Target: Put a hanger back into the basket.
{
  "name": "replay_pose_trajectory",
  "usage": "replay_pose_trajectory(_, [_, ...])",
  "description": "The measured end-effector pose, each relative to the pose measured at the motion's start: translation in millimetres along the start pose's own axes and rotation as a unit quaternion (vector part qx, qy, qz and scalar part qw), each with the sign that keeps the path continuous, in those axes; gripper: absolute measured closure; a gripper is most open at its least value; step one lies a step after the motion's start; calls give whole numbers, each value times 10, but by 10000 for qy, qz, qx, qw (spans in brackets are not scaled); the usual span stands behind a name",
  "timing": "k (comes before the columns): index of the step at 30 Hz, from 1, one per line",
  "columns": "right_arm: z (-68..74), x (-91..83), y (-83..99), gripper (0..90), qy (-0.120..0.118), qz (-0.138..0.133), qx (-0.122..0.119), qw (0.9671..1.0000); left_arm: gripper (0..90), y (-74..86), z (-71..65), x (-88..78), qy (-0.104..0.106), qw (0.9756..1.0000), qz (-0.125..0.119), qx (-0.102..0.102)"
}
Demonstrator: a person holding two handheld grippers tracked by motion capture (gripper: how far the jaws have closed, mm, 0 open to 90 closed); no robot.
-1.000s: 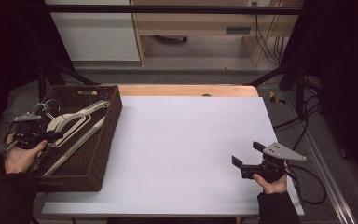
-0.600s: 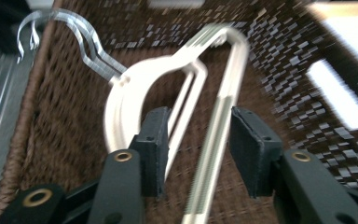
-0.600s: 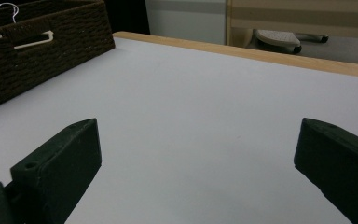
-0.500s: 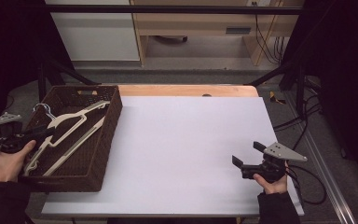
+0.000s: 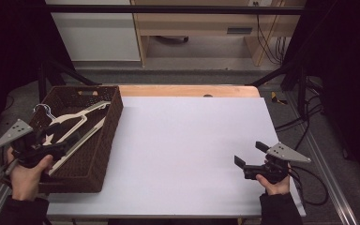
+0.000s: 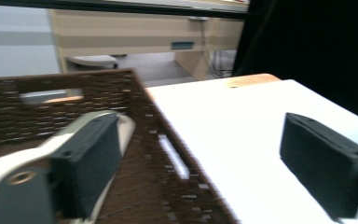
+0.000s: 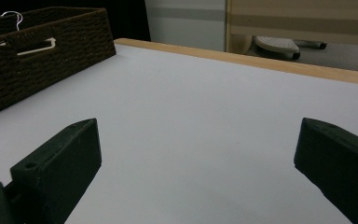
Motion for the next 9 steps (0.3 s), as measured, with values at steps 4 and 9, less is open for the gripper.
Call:
replay_pose_trajectory(4, [-5, 0, -2, 9, 17, -10, 0, 10000, 60, 34, -318, 135, 256, 9995, 8, 160])
replay_pose_trajectory(9, [-10, -19, -23, 11, -1, -63, 27, 10000, 49, 78, -544, 268, 379, 9986, 106, 364])
Point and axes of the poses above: each handheld gripper's, and its own axes: x roughly forward along the jaws, y roughly out of its underside, z roughly to its left, the point moved 10 cm from there along x, roughly forward along the jaws, and after that the axes turned 12 degrees about x, right-handed, at the moved point
